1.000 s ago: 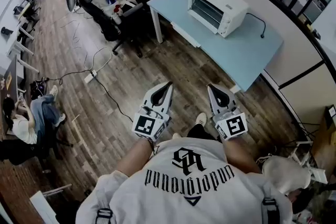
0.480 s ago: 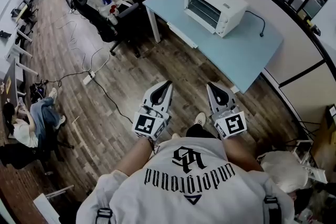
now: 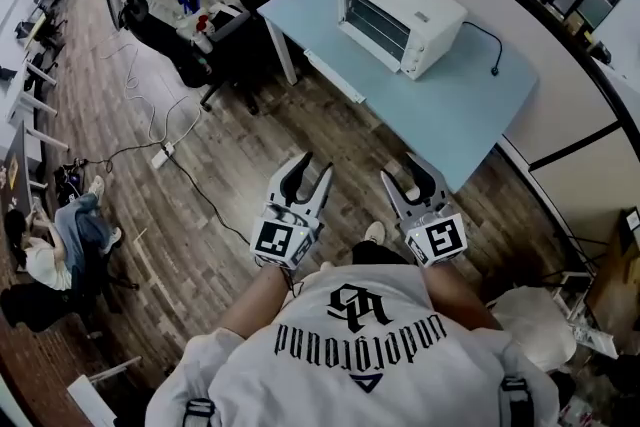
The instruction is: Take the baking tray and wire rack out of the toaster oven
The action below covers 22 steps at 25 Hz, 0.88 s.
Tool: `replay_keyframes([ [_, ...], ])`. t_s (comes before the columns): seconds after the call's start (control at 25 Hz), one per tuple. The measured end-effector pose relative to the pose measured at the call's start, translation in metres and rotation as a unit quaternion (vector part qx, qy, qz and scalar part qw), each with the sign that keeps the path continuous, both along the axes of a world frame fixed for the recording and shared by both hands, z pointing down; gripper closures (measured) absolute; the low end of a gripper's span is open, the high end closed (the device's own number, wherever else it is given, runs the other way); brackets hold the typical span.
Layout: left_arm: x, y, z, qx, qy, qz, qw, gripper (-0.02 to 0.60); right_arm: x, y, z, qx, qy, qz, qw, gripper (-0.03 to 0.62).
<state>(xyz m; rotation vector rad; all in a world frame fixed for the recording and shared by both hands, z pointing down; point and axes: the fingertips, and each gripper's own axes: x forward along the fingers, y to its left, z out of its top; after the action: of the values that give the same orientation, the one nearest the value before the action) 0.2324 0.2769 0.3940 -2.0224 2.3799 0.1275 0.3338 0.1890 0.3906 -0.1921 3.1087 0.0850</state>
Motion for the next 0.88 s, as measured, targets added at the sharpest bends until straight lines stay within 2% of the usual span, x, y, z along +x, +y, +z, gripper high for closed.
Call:
replay_keyframes([
  [0.44,-0.004,-0.1,-0.007,-0.002,-0.013,-0.002,0.9999,0.394,-0.012,-0.092,-0.004,0.006,-0.001,-0.023,1.0,0.373],
  [0.88,-0.014,-0.149,-0.003,-0.01,-0.012,-0.021,0.9996,0.393,-0.02,-0.148,0.009,-0.017,0.005,-0.03,0.999,0.373],
])
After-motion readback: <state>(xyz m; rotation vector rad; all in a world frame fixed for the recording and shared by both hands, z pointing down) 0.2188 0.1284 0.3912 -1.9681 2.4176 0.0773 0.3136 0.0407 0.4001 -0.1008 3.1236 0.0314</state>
